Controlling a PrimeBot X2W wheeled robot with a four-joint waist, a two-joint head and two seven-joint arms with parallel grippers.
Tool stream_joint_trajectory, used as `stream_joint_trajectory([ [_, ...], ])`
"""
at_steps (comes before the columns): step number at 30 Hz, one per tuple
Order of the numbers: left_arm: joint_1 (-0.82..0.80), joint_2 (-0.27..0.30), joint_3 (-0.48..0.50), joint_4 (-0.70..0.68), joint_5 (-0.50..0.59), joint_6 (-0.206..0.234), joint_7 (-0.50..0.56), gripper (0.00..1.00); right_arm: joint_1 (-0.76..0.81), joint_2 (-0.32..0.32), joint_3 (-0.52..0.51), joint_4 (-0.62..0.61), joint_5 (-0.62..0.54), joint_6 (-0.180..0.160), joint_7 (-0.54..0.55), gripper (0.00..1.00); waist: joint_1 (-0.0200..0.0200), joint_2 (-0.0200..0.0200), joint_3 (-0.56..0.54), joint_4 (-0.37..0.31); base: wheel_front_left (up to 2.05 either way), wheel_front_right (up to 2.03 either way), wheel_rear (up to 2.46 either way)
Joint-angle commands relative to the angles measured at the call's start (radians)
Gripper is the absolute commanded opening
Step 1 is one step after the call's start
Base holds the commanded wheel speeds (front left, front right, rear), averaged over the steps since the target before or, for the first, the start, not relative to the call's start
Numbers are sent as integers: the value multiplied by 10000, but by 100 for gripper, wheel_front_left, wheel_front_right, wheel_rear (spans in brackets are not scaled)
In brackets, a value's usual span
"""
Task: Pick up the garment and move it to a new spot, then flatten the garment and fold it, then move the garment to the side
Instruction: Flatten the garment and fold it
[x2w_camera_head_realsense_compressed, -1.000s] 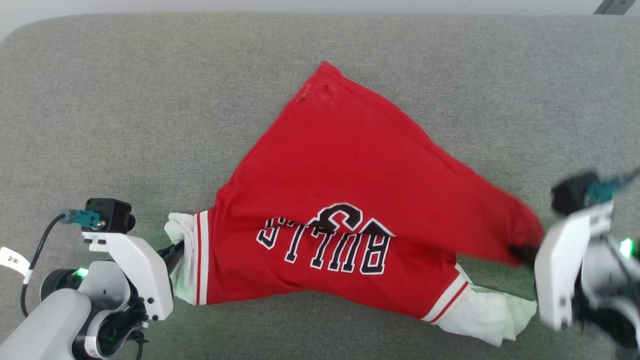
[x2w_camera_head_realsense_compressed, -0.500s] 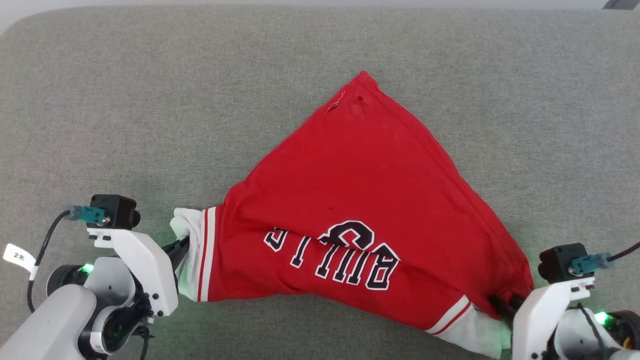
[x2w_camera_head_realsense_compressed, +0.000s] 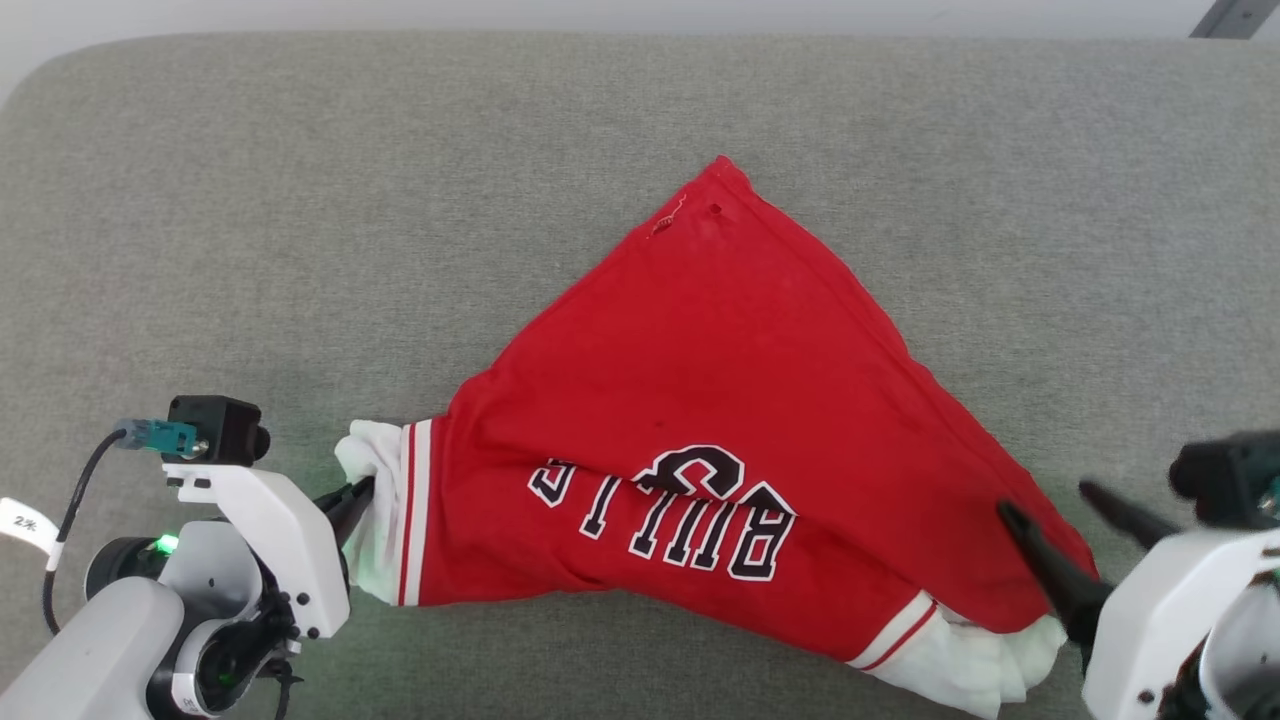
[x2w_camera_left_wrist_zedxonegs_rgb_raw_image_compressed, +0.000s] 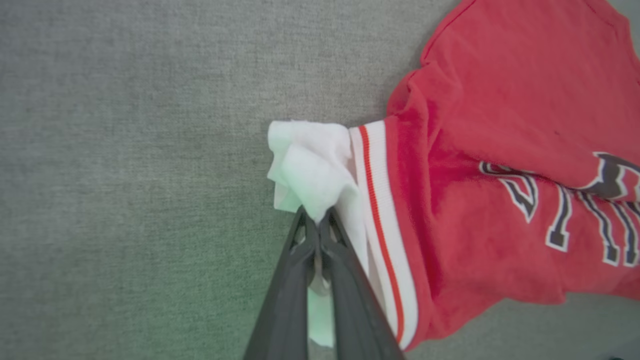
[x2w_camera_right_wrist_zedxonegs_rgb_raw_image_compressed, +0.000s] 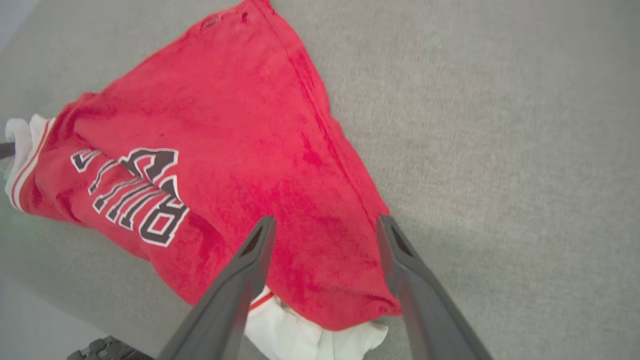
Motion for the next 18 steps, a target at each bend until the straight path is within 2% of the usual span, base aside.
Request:
stream_joint_trajectory([
  [1, 67, 0, -12, -64, -68, 12, -29, 0, -313, 157, 1, -278, -87, -4, -32, 100, 0, 0, 5, 81, 0, 0, 0],
  [4, -34, -77, -53, -119, -54, 1, -31, 0, -916, 97, 86, -269, -305, -4, -226, 100, 0, 0, 70, 273, 0, 0, 0],
  [7, -252, -230, -136, -131, 9, -85, -14, 0, -1778, 107, 253, 262, -338, -4, -666, 100, 0, 0, 177, 550, 0, 0, 0],
  [12, -685, -540, -360, 26, 166, -288, 28, 0, -3540, -225, 565, 2129, -261, -5, -1452, 100, 0, 0, 387, 1153, 0, 0, 0],
  [18, -1176, -966, -654, 295, 337, -536, 71, 0, -5422, -913, 1174, 4551, -208, -4, -2080, 100, 0, 0, 576, 1855, 0, 0, 0],
])
